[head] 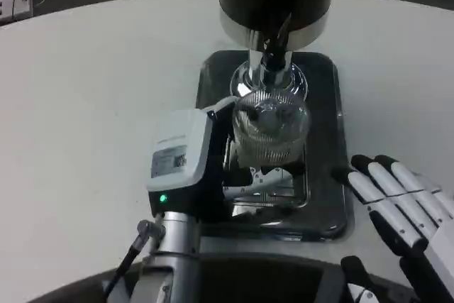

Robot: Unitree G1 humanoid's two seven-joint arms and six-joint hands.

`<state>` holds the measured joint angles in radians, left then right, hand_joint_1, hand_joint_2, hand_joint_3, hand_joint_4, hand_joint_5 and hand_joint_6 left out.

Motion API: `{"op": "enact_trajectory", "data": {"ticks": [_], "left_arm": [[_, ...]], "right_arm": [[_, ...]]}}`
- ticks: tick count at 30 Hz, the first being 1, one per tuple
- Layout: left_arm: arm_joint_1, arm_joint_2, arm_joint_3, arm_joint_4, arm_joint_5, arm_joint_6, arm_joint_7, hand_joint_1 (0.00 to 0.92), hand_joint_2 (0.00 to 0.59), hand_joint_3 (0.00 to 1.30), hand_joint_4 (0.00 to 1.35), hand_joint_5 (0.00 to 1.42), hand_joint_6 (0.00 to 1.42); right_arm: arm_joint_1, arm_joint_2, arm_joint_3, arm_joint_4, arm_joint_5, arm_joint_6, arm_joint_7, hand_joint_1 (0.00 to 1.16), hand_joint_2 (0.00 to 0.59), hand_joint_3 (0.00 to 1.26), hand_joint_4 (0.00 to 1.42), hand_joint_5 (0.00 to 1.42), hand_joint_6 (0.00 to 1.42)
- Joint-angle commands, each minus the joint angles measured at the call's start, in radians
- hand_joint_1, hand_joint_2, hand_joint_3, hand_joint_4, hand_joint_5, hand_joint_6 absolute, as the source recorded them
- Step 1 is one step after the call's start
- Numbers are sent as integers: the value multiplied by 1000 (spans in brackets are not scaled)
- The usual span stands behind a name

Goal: Grasp the cup under the faucet to collect the drink, then remove the cup.

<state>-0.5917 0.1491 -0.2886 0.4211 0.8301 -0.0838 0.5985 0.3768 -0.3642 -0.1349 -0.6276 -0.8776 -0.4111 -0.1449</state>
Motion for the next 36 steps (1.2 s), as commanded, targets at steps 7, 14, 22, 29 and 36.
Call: {"op": "enact_trajectory", "data": {"ticks": [7, 14, 22, 29, 36], "left_arm": [[20, 11, -13, 7, -3, 59, 11, 713, 0, 756, 794, 1052, 1314], [12, 21, -25, 17, -20, 46, -30, 369, 59, 389, 406, 828, 1007], [35, 51, -26, -11, -50, -30, -11, 205, 53, 148, 85, 407, 400], [114, 67, 10, -81, -88, -93, 7, 8, 7, 87, 19, 305, 258], [228, 70, 90, -249, -191, -156, -22, 0, 73, 55, 0, 202, 136]], "right_arm": [[4, 1, 3, -4, 16, 3, 16, 338, 554, 107, 54, 60, 142], [5, 2, 0, 3, 20, 6, 17, 342, 554, 107, 54, 73, 159], [-7, 1, 6, 14, 23, 7, 19, 344, 554, 107, 54, 78, 161], [-9, -1, 10, 17, 26, 1, 20, 343, 550, 107, 54, 83, 171], [-5, -4, 15, 14, 29, -4, 23, 335, 551, 108, 54, 84, 175]]}}
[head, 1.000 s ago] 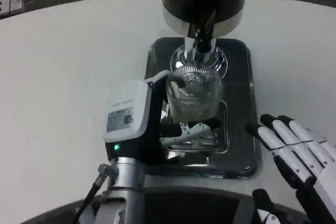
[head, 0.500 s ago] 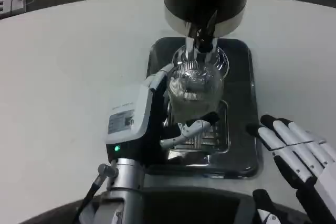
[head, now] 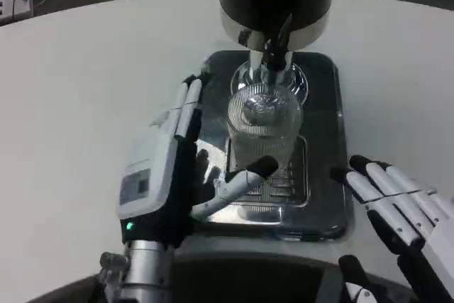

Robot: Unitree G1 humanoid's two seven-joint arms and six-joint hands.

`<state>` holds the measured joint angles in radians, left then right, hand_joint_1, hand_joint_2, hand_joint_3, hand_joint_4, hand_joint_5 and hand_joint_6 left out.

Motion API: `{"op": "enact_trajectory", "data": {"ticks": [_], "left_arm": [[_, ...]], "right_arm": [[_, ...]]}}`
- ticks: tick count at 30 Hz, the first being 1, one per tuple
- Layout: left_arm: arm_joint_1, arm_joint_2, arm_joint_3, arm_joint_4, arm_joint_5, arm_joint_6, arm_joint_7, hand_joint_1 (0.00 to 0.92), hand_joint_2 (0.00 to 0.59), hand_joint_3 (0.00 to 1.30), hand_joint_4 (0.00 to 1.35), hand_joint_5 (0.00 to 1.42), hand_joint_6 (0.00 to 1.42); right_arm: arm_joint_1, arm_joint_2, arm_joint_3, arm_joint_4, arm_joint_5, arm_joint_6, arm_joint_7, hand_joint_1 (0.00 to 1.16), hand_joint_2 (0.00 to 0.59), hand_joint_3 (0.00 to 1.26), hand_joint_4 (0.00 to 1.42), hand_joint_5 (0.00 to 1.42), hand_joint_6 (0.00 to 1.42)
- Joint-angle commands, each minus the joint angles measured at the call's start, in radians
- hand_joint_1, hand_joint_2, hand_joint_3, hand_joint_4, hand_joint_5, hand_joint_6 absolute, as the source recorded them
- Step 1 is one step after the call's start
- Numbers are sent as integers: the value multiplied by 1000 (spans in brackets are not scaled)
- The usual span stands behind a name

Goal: Grasp the cup under the faucet to collect the drink, then remove the cup.

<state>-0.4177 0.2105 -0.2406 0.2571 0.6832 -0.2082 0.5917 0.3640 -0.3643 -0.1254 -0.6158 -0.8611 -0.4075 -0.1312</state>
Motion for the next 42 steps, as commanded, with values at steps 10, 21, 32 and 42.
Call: {"op": "enact_trajectory", "data": {"ticks": [10, 21, 32, 42], "left_arm": [[148, -14, 122, -381, -151, -12, -147, 0, 133, 0, 0, 39, 0], [66, -35, 139, -625, -358, 61, -446, 0, 147, 0, 0, 0, 0], [-14, -80, 73, -783, -358, 231, -618, 0, 101, 0, 0, 0, 0], [-32, -89, 41, -791, -319, 325, -673, 0, 111, 0, 0, 0, 0]], "right_arm": [[14, -9, 6, -7, 16, -11, 14, 323, 552, 107, 61, 84, 177], [26, -7, 5, 0, 38, -4, 31, 315, 552, 107, 64, 84, 177], [36, -1, 5, -20, 42, -4, 39, 310, 552, 107, 64, 84, 177], [47, 7, -14, -35, 54, 3, 44, 307, 552, 107, 64, 84, 177]]}}
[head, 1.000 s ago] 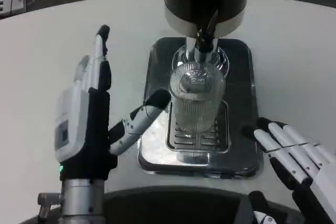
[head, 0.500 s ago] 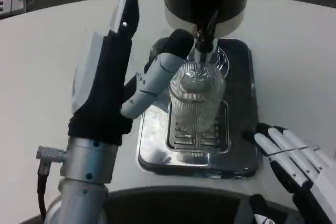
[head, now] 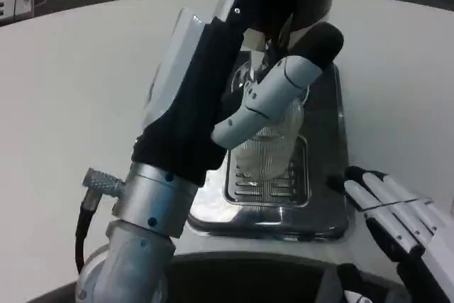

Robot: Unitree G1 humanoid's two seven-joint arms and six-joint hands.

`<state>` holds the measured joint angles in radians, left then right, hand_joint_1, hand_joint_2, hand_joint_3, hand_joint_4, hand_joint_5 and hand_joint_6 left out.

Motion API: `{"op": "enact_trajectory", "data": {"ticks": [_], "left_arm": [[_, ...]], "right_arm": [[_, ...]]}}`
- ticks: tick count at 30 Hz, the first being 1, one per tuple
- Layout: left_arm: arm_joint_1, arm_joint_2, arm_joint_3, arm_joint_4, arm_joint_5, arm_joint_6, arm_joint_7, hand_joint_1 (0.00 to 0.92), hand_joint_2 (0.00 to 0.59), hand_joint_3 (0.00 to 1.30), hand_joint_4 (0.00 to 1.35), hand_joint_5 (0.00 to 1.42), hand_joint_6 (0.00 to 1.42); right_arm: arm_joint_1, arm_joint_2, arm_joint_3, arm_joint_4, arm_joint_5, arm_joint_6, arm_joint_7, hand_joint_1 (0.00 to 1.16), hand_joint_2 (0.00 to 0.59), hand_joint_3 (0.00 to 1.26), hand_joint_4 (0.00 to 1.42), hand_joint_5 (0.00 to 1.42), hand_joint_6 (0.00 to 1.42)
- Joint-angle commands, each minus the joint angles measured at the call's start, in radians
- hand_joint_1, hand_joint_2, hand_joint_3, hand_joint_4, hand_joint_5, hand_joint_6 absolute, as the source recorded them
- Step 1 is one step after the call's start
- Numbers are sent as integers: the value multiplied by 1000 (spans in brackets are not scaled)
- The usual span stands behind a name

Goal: Grasp the cup under the faucet to collect the drink, then remove the cup.

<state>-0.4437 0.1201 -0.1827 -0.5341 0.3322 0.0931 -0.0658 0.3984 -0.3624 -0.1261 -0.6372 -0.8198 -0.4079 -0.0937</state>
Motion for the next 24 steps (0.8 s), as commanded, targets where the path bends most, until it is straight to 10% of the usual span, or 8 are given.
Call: {"op": "enact_trajectory", "data": {"ticks": [1, 24], "left_arm": [[-5, 0, -18, 6, 33, 27, -19, 0, 112, 0, 0, 0, 0], [-67, 43, -89, 28, 111, 122, -152, 0, 109, 0, 0, 0, 0]], "right_arm": [[13, 6, -14, -13, 13, 4, 6, 307, 552, 107, 64, 84, 177], [-7, 15, -11, -5, 18, 13, 9, 306, 552, 107, 64, 84, 177]]}}
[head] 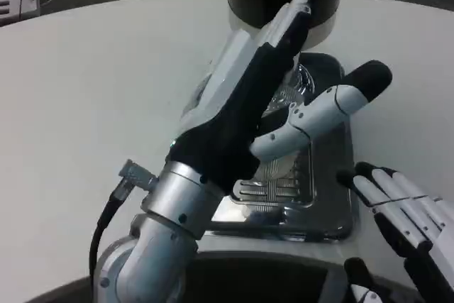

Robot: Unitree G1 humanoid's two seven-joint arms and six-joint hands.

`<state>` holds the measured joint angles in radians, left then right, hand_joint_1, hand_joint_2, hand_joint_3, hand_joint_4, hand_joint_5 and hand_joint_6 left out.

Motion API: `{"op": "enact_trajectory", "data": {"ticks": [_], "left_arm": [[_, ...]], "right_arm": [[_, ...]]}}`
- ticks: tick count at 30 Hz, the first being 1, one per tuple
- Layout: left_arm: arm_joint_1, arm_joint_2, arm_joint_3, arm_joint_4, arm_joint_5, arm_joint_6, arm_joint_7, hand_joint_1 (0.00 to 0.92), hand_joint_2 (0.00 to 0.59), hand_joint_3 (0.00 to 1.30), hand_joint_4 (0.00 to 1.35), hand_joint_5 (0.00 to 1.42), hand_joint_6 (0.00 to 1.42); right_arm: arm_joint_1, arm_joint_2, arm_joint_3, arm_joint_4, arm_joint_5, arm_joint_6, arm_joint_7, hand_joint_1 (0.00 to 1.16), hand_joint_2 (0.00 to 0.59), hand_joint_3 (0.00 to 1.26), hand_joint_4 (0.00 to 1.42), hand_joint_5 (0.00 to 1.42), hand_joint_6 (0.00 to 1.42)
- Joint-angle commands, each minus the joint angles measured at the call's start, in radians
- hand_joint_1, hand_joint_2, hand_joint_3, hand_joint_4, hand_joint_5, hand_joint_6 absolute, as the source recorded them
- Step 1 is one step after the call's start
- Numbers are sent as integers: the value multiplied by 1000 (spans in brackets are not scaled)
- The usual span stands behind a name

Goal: Grasp the cup under the faucet to collect the drink, then remove the cup.

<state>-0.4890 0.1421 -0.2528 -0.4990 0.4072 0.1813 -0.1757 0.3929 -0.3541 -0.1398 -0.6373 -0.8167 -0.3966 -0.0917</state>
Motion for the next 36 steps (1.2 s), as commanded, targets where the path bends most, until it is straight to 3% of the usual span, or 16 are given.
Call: {"op": "enact_trajectory", "data": {"ticks": [1, 14, 36], "left_arm": [[-26, 25, -21, -11, 44, 41, -49, 0, 108, 0, 0, 0, 0], [-98, 78, -69, -82, 180, 157, -199, 0, 120, 0, 0, 0, 0], [-182, 114, -103, -71, 285, 137, -303, 0, 129, 0, 0, 0, 0]], "right_arm": [[-2, 7, 4, -5, 16, 3, 8, 306, 552, 107, 64, 84, 177], [-13, 7, 14, 8, 27, 3, 13, 307, 550, 113, 64, 84, 177], [-31, 16, 23, 19, 59, 29, 36, 333, 525, 110, 64, 84, 190]]}}
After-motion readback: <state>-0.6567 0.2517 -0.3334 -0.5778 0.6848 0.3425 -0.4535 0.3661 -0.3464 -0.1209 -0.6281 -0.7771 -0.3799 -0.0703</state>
